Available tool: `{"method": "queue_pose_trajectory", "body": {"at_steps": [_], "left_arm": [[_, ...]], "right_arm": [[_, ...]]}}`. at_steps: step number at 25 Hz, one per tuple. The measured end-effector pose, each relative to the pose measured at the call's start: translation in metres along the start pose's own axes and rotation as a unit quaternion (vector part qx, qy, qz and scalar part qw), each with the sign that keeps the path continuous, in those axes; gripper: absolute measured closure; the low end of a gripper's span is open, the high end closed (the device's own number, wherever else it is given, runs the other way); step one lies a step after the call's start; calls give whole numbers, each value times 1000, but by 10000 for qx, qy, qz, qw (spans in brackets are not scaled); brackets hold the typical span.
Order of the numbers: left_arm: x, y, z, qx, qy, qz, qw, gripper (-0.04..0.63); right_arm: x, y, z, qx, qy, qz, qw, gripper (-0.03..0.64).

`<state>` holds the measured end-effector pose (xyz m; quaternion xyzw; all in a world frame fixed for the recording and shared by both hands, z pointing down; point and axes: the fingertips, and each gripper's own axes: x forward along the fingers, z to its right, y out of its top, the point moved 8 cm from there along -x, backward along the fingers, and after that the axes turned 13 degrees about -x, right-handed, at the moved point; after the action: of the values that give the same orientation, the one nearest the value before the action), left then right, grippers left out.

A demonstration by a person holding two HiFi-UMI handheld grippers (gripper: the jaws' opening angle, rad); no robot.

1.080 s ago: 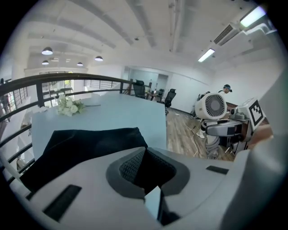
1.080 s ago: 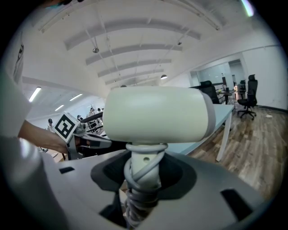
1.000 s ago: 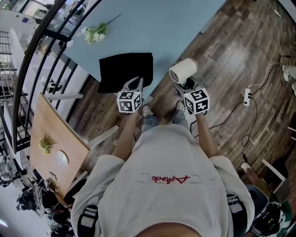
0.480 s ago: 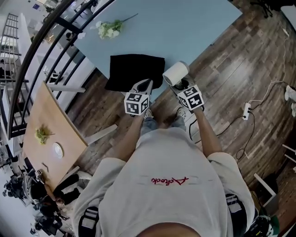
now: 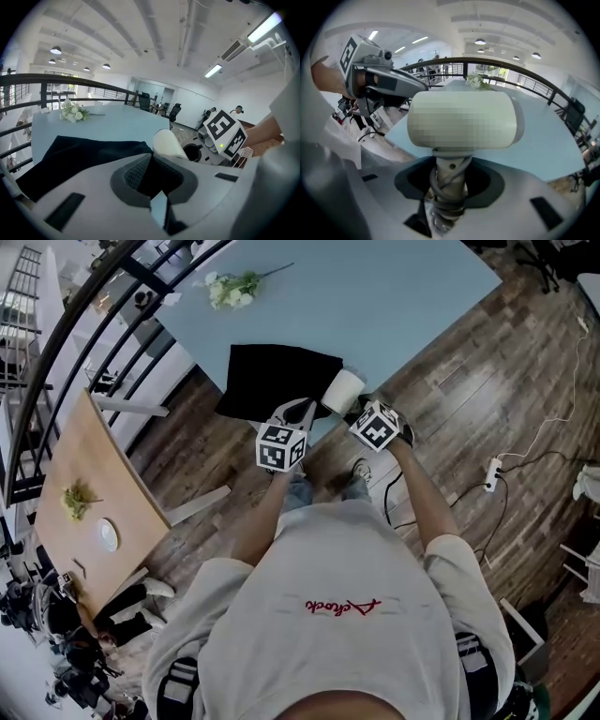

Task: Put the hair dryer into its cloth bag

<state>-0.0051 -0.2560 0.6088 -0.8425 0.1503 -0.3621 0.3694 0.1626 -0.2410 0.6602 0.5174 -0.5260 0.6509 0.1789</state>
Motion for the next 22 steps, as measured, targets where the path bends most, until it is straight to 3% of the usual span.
{"method": "queue_pose_trajectory", "body": {"at_steps": [5,12,16,22], "left_arm": [[0,-3,0,-31,-65,13,10000,580],[1,-4,1,-42,-142,29,9999,580],[0,-6,3,-88,-181,53,9998,580],[-2,-6,5,-24,-299,39,9995,580]], "right_arm": [[16,2,-2,-738,405,-618,9945,426],[31,4,-5,-1549,969,-1278,9748,426],[37,1,-6,-1688,1239,-1540,9656,426],[40,8,-5,-1752,1339,-1612,9620,426]]}}
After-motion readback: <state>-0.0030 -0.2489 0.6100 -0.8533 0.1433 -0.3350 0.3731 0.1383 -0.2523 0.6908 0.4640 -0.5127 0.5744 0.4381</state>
